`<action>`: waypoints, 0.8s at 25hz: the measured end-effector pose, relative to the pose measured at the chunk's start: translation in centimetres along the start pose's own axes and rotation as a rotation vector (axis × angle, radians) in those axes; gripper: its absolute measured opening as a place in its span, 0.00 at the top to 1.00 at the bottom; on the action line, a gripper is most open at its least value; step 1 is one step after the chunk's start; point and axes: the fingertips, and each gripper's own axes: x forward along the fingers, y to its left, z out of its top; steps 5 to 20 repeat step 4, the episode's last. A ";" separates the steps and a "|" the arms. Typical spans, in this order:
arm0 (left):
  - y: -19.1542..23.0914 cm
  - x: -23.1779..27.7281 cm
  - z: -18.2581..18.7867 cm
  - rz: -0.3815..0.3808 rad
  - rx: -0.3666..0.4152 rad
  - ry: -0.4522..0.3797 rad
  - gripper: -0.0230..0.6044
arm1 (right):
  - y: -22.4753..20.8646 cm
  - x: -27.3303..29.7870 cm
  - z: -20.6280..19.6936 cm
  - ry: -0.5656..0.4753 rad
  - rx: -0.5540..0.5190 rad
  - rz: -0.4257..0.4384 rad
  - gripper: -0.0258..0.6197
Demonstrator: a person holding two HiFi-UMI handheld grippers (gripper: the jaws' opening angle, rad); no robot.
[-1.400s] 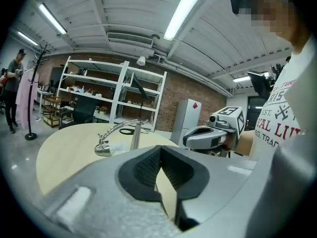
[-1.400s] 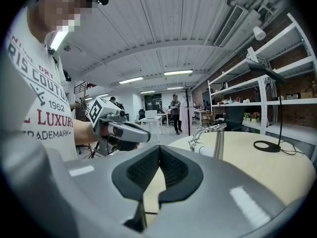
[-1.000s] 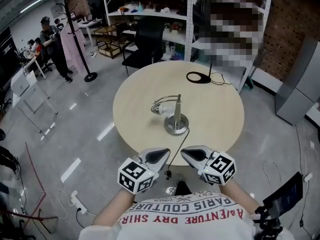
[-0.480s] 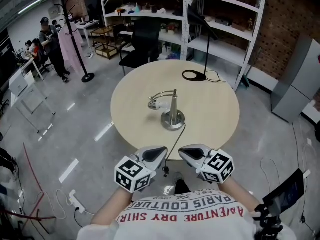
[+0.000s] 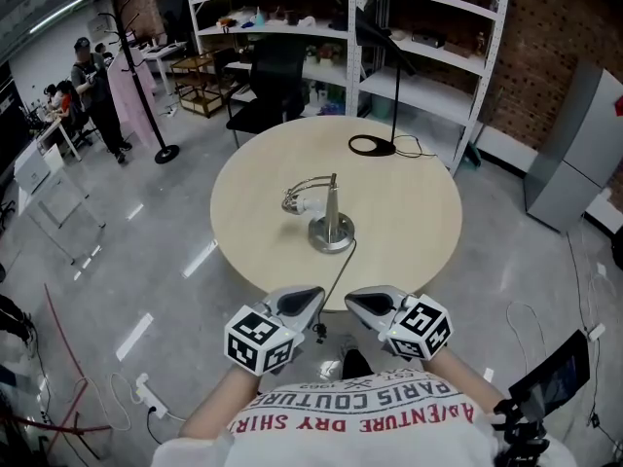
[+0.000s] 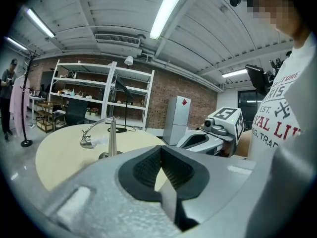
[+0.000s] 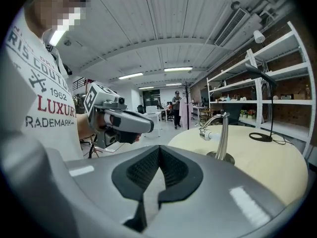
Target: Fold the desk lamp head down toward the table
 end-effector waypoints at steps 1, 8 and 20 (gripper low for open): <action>0.0 0.1 -0.1 -0.001 -0.001 0.002 0.97 | 0.0 0.0 0.0 -0.001 0.001 -0.001 0.96; -0.1 0.2 -0.2 -0.003 -0.005 0.006 0.97 | -0.2 -0.1 0.0 -0.003 0.006 -0.003 0.96; -0.1 0.2 -0.2 -0.003 -0.005 0.006 0.97 | -0.2 -0.1 0.0 -0.003 0.006 -0.003 0.96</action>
